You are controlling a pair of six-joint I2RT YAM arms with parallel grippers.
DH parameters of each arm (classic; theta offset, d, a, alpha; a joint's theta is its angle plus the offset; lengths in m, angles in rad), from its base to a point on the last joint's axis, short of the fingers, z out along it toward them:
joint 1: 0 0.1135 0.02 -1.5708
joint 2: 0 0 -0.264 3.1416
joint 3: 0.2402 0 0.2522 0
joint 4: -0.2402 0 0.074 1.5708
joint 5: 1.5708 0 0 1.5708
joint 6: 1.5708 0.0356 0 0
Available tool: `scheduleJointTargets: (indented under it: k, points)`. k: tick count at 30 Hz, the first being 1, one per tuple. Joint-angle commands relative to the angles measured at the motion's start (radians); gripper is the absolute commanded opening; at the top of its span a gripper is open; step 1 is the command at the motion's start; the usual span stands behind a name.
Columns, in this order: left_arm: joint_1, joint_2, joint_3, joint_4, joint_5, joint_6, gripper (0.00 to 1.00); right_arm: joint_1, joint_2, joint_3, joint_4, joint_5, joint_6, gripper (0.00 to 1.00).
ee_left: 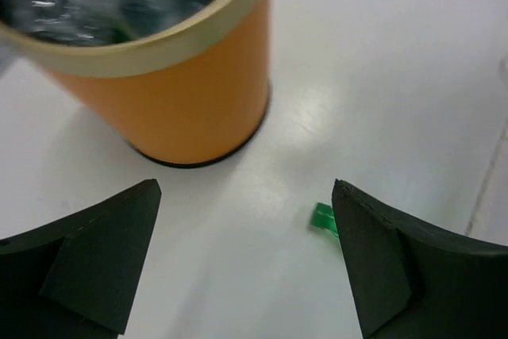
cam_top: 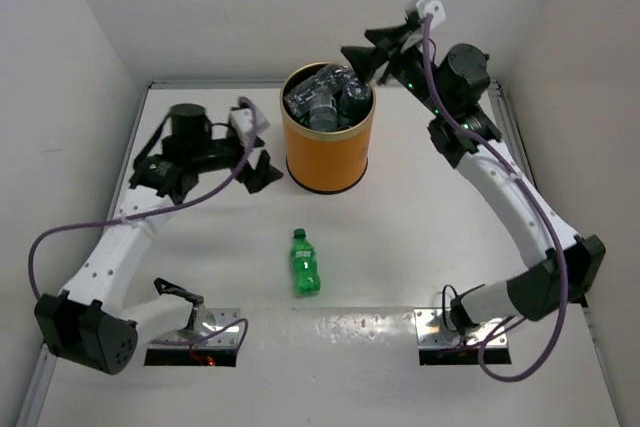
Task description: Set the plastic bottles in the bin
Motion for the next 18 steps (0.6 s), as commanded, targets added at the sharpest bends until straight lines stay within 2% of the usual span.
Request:
scheduleJointTargets:
  k: [1, 2, 7, 11, 16, 18]
  points:
    - [-0.141, 0.046, 0.020, -0.176, -0.180, 0.104, 0.94, -0.053, -0.109, -0.145, -0.203, 0.022, -0.044, 0.59]
    - [-0.200, 0.058, -0.007, -0.187, -0.202, 0.095, 0.94, -0.067, -0.158, -0.173, -0.236, 0.020, -0.049, 0.59]
    - [-0.328, 0.049, -0.137, -0.143, -0.339, 0.006, 0.94, -0.162, -0.351, -0.399, -0.358, 0.020, -0.051, 0.62]
    - [-0.428, 0.101, -0.167, -0.133, -0.458, -0.074, 0.94, -0.200, -0.448, -0.512, -0.404, 0.020, -0.049, 0.63]
    - [-0.462, 0.305, -0.130, -0.188, -0.499, -0.234, 0.94, -0.225, -0.523, -0.568, -0.438, 0.015, -0.043, 0.63]
    - [-0.453, 0.357, -0.110, -0.198, -0.442, -0.307, 0.94, -0.230, -0.531, -0.576, -0.453, 0.006, -0.043, 0.63]
